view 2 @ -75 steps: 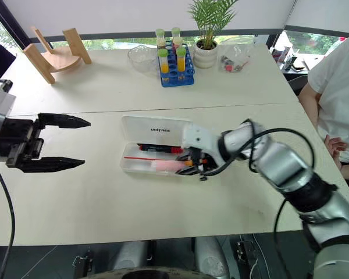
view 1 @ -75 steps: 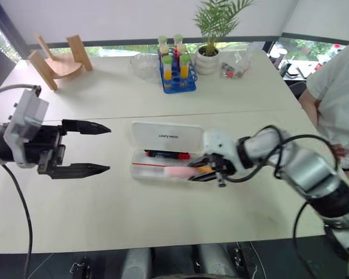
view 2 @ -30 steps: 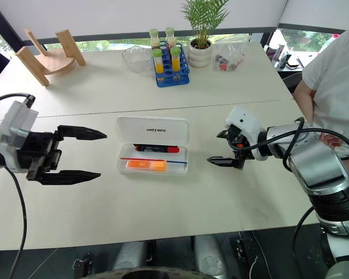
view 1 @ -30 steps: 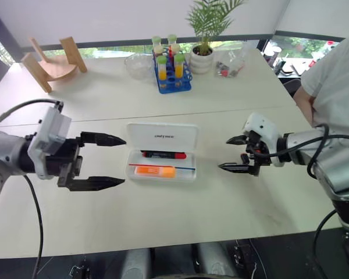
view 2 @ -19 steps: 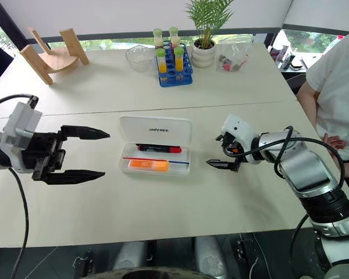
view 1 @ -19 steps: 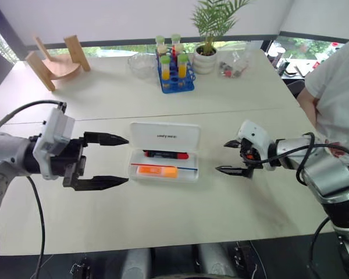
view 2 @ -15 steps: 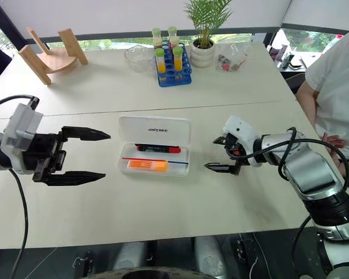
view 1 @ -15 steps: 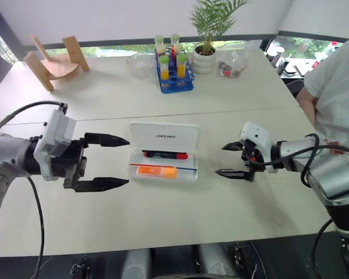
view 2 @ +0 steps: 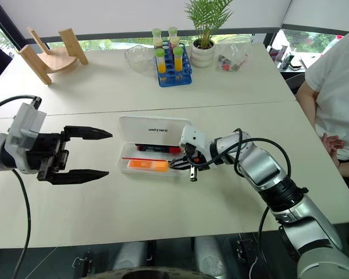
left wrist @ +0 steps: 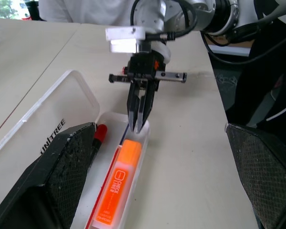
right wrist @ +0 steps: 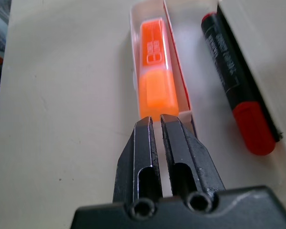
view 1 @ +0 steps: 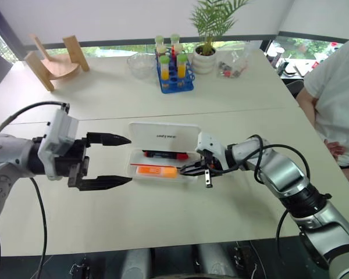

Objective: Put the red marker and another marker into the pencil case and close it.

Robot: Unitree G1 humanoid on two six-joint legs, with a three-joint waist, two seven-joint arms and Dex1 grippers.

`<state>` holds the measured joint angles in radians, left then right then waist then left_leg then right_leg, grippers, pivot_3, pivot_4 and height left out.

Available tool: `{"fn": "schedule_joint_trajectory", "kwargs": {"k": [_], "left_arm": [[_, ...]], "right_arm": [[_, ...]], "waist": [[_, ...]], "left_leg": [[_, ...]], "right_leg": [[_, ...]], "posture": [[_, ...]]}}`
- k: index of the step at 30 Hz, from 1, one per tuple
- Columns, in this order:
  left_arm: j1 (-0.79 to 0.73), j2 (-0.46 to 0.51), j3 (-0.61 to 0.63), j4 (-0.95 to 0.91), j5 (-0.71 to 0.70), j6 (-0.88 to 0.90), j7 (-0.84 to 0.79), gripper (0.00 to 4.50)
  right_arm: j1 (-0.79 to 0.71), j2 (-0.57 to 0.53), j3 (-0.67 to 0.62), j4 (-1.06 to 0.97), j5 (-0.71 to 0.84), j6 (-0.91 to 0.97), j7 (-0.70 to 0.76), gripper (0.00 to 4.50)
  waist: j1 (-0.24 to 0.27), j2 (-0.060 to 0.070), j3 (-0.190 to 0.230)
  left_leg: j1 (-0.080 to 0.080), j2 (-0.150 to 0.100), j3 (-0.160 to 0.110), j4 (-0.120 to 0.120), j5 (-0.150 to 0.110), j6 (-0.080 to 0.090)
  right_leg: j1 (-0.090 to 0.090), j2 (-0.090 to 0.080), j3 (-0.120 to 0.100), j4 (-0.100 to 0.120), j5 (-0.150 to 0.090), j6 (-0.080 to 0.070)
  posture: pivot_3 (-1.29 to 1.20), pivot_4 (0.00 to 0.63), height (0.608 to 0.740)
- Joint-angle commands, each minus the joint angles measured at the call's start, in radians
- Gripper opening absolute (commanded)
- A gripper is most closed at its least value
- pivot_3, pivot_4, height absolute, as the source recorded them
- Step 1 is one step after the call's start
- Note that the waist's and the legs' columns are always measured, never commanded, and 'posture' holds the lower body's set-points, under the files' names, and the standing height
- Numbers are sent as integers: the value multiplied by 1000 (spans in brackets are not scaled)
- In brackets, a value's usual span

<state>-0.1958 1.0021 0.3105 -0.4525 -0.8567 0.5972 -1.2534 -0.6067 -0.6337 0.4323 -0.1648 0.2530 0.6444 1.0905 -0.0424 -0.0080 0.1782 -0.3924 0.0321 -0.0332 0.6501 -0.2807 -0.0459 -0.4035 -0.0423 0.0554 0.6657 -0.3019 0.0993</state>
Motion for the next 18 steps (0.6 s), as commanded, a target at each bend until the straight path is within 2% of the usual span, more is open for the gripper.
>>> {"fn": "schedule_joint_trajectory", "kwargs": {"k": [1, 8, 11, 15, 18], "left_arm": [[14, 13, 53, -36, -23, 5, 18, 4500], [28, 12, 67, -49, -32, 13, 39, 4500], [27, 10, 62, -50, -34, 11, 45, 4500], [28, 8, 60, -51, -35, 10, 52, 4500], [35, 3, 57, -57, -34, 5, 60, 4500]], "right_arm": [[-23, 21, 4, 4, -14, -35, 16, 84], [-45, 94, 31, 3, -26, -25, 12, 84], [-56, 89, 24, 5, -44, -27, 10, 84], [-66, -10, -74, -27, -41, -11, 17, 84], [-60, -104, -216, -48, -3, 66, -18, 84]], "waist": [[0, 0, 0], [-2, 0, 0], [2, 0, 0], [5, 0, 0], [5, 0, 0]], "left_leg": [[0, 0, 0, 0, 0, 0], [0, 0, 0, 0, 0, 0], [0, 0, 0, 0, 0, 0], [0, 0, 0, 0, 0, 0], [0, -1, 0, 0, 0, 0]], "right_leg": [[0, 0, 0, 0, 0, 0], [0, 0, 0, 0, 0, 0], [0, 0, 0, 0, 0, 0], [0, -1, 0, 0, 0, 0], [0, -1, 0, 0, 0, 0]], "posture": [[0, 150, 740], [0, 150, 740], [0, 150, 740], [0, 150, 740], [0, 150, 740]]}}
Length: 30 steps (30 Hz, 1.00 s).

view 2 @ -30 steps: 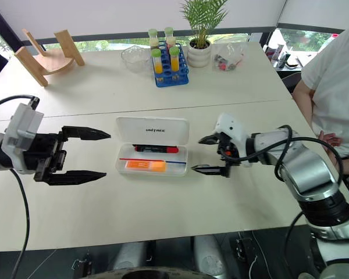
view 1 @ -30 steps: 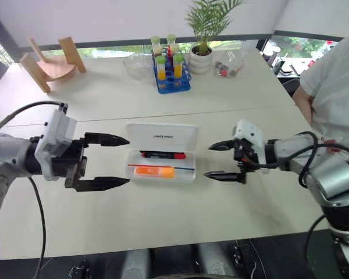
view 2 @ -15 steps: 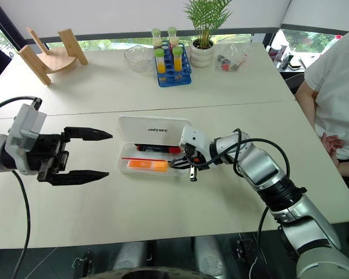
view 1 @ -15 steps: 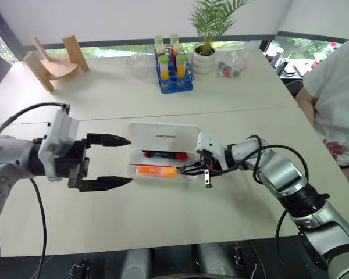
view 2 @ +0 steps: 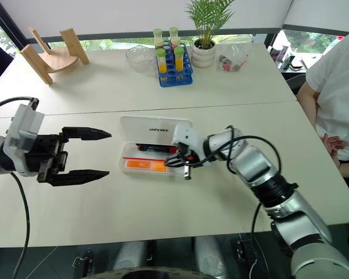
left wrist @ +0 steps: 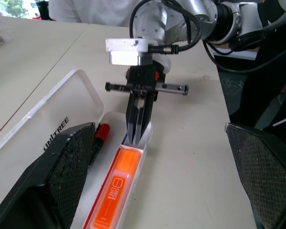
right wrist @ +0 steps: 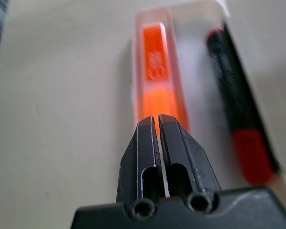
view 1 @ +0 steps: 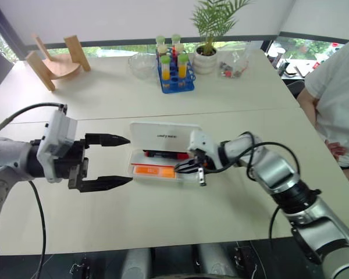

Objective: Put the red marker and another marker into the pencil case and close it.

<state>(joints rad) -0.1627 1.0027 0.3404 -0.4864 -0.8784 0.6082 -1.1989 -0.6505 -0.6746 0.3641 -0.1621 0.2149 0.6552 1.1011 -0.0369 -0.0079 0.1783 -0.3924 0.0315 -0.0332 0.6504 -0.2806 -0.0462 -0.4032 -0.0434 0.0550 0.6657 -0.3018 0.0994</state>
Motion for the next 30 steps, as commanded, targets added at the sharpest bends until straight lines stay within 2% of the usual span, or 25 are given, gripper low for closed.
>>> {"fn": "schedule_joint_trajectory", "kwargs": {"k": [1, 2, 5, 7, 9, 16, 24, 27, 28, 30], "left_arm": [[3, 1, 27, -25, -13, -6, 9, 4500], [5, 0, 27, -27, -14, -7, 11, 4500], [7, -1, 28, -28, -17, -8, 14, 4500], [10, -9, 19, -22, -9, -20, 9, 4500], [-1, -16, 4, -9, 0, -31, 4, 4500], [-37, -26, -32, 26, 26, -53, -19, 4500], [-51, -24, -44, 40, 33, -63, -36, 4500], [-60, -25, -47, 45, 36, -62, -38, 4500], [-62, -26, -47, 46, 37, -62, -40, 4500], [-62, -26, -47, 46, 38, -62, -41, 4500]], "right_arm": [[-10, -94, -194, -53, 44, 91, -44, 589], [-4, -113, -220, -56, 50, 116, -54, 862], [11, -142, -248, -71, 62, 149, -65, 2321], [123, -241, -333, -128, 45, 236, -98, 3414], [207, -271, -387, -174, 40, 343, -166, 4442], [328, -194, -415, -285, 15, 528, -390, 4483], [402, -57, -452, -273, -18, 591, -588, 4483], [412, -25, -461, -264, -8, 591, -615, 3615], [413, -17, -457, -269, -1, 594, -616, 3232], [415, -10, -452, -279, 10, 601, -615, 2188]], "waist": [[0, 0, 0], [0, 0, 0], [-7, 0, 0], [-4, 0, 0], [8, 0, 0], [8, 0, 0], [16, 0, 0], [17, -2, -1], [17, -2, -1], [17, -2, -1]], "left_leg": [[0, 0, 0, 0, 0, 0], [0, 0, 0, 0, 0, 0], [0, 0, 0, -1, 0, 0], [1, 1, 0, -1, 0, 0], [0, 0, 0, -2, 0, 0], [1, 0, 1, 0, 0, 0], [0, 0, 1, 0, 0, 0], [1, 0, 1, 0, 0, 0], [2, 0, 0, 1, 0, 0], [2, 0, 0, 1, 0, 0]], "right_leg": [[0, 0, 0, 0, 0, 0], [0, 0, 0, 0, 0, 0], [0, 1, 0, 0, 0, 0], [0, 1, 1, 0, 0, 0], [0, 1, 0, -1, -1, 0], [0, 1, 1, 0, -1, 0], [0, 1, 1, 0, -1, 0], [2, 1, 1, 0, -1, 0], [2, 1, 1, 0, -1, 0], [3, 1, 1, 0, -1, 0]], "posture": [[0, 150, 740], [0, 150, 740], [0, 150, 740], [0, 150, 740], [0, 150, 740], [0, 150, 740], [0, 150, 740], [0, 150, 740], [0, 150, 740], [0, 150, 740]]}}
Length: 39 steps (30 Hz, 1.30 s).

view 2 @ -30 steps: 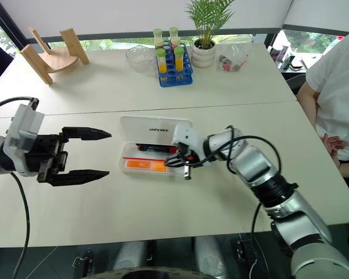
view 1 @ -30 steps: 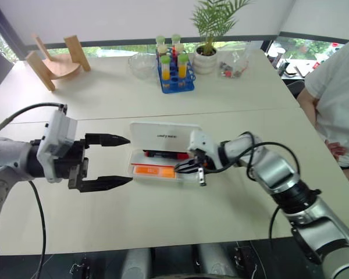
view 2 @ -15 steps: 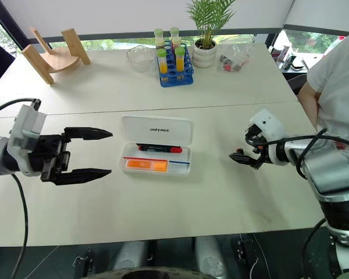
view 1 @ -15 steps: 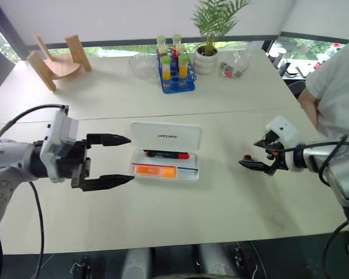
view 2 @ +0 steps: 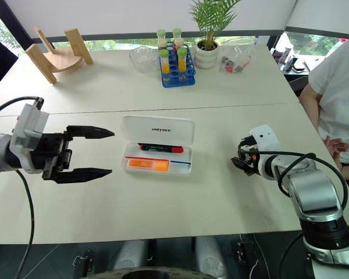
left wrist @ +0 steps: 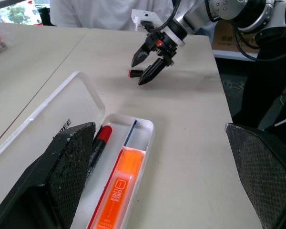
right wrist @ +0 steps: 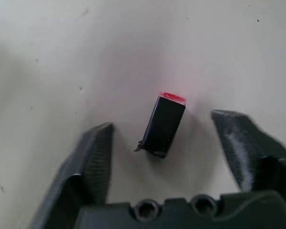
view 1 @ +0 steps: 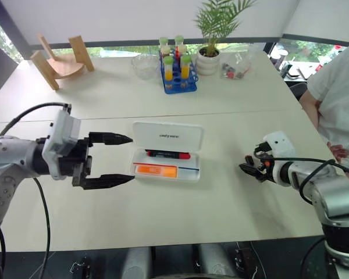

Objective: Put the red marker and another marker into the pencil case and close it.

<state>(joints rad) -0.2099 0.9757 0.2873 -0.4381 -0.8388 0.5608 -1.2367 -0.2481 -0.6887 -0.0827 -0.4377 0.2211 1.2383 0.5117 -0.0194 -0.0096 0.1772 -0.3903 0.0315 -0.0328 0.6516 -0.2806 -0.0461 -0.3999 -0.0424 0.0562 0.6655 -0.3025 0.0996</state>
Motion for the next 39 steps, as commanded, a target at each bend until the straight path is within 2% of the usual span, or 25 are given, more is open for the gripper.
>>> {"fn": "schedule_joint_trajectory", "kwargs": {"k": [1, 4, 5, 9, 12, 16, 22, 30, 33, 39], "left_arm": [[-15, 1, 7, -2, -1, -14, -3, 4500], [-15, 1, 11, 1, -3, -12, -1, 4500], [-13, 2, 13, 1, -4, -10, -1, 4500], [-10, 7, 22, -3, -13, 0, 2, 4500], [-14, 16, 20, -5, -20, 7, -9, 4500], [-27, 23, 6, 5, -10, 4, -24, 4500], [-27, 19, 4, -2, -1, 1, -22, 4500], [37, 26, 52, -50, -13, 10, 8, 4500], [54, 24, 60, -57, -9, 8, 16, 4500], [61, 21, 58, -54, -1, 3, 23, 4500]], "right_arm": [[13, 3, -1, -12, 11, 21, -19, 1698], [6, -5, 1, -31, 31, 27, -7, 101], [-4, -16, 1, -40, 37, -5, 8, 40], [-96, -80, 27, -96, 140, -96, 180, 40], [-162, -158, 123, -113, 181, -236, 358, 40], [-261, -168, 290, -27, 144, -423, 520, 40], [-359, -84, 464, 131, 48, -577, 587, 40], [-388, -7, 547, 245, -40, -652, 602, 40], [-389, 7, 549, 275, -66, -669, 600, 1249], [-394, 0, 517, 238, -48, -637, 630, 4391]], "waist": [[0, 0, 0], [2, 0, 0], [2, 0, 0], [-3, 1, 1], [-8, 3, 2], [-7, 2, 1], [-1, 2, 2], [1, 2, 2], [0, 2, 2], [1, 2, 2]], "left_leg": [[0, 0, 0, 0, 0, 0], [0, 0, 0, 0, 0, 0], [0, 0, -1, 0, 0, 0], [0, 0, -1, -1, 0, 0], [0, 0, 0, -2, 0, 0], [0, 1, -2, -3, 0, 0], [-1, 0, -1, -1, 0, 0], [-2, 0, -1, -1, 0, 0], [-2, 0, -1, -1, 0, 0], [-2, 0, -1, -1, 0, 0]], "right_leg": [[0, 0, 0, 0, 0, 0], [1, 0, 0, 0, 0, 0], [1, 0, 0, 0, 0, 0], [0, 0, 0, 0, 0, 0], [-1, 0, 0, 0, 0, 0], [-1, 2, -1, -1, 0, 0], [-1, 0, -1, -1, 0, 0], [-3, 0, -1, 0, 0, 0], [-3, 0, -1, 0, 0, 0], [-3, 0, -1, 0, 0, 0]], "posture": [[0, 150, 740], [0, 150, 740], [0, 150, 740], [0, 150, 740], [0, 150, 740], [0, 150, 740], [0, 150, 740], [0, 150, 740], [0, 150, 740], [0, 150, 740]]}}
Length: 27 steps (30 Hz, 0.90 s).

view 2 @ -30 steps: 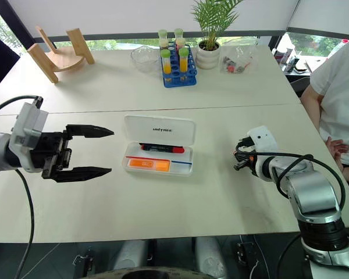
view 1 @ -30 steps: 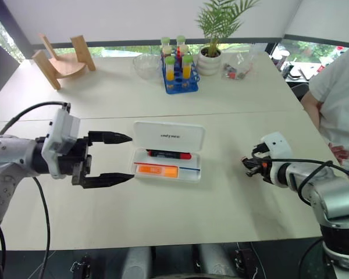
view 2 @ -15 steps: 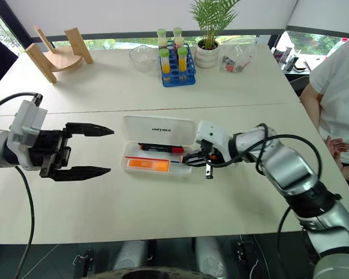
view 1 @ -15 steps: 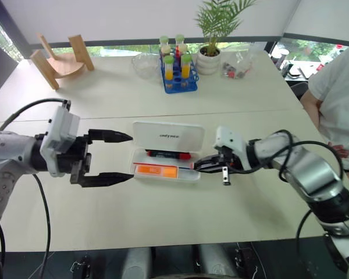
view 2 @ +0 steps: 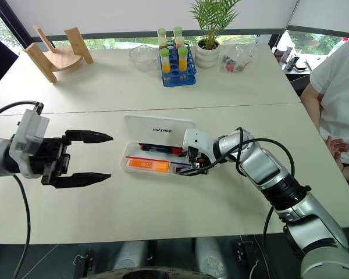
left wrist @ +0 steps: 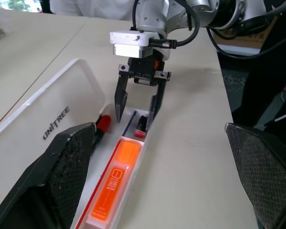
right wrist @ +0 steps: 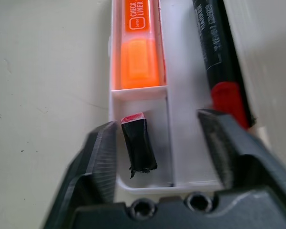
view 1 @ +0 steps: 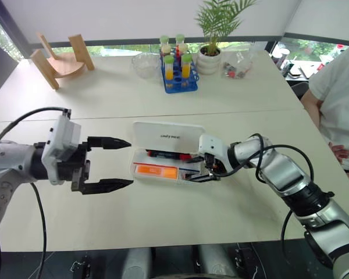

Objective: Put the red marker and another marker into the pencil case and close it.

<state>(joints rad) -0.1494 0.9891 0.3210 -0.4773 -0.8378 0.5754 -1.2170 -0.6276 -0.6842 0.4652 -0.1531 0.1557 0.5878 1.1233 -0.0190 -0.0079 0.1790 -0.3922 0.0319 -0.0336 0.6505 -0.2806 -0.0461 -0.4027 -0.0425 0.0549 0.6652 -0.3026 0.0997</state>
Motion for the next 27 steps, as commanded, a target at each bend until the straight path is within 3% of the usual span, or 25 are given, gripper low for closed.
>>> {"fn": "schedule_joint_trajectory", "kwargs": {"k": [1, 12, 22, 25, 27], "left_arm": [[-2, 7, 21, -11, 1, -13, 4, 4500], [-107, 9, -67, 164, 131, -41, 31, 4500], [-239, -30, -143, 490, 263, -159, -35, 4500], [-301, -45, -162, 605, 292, -176, -53, 3637], [-349, -61, -177, 688, 323, -207, -64, 2641]], "right_arm": [[-18, -8, -35, -55, 20, 21, 20, 4457], [-21, -130, -351, -263, 266, 226, 46, 4457], [95, -202, -478, -332, 332, 270, -43, 4457], [108, -209, -500, -350, 351, 279, -68, 4500], [112, -215, -513, -361, 369, 289, -80, 4500]], "waist": [[0, 0, 0], [4, 0, 0], [2, 0, 0], [1, 0, 0], [2, 0, 0]], "left_leg": [[0, 0, 0, 0, 0, 0], [0, 0, 0, 0, 0, 0], [0, 0, 0, 0, 0, 0], [0, 0, 0, 0, 0, 0], [0, 0, 0, 0, 0, 0]], "right_leg": [[0, 0, 0, 0, 0, 0], [0, 0, 0, 0, 0, 0], [0, 0, 0, 0, 0, 0], [0, 0, 0, 0, 0, 0], [0, 0, 0, 0, 0, 0]], "posture": [[0, 150, 740], [0, 150, 740], [0, 150, 740], [0, 150, 740], [0, 150, 740]]}}
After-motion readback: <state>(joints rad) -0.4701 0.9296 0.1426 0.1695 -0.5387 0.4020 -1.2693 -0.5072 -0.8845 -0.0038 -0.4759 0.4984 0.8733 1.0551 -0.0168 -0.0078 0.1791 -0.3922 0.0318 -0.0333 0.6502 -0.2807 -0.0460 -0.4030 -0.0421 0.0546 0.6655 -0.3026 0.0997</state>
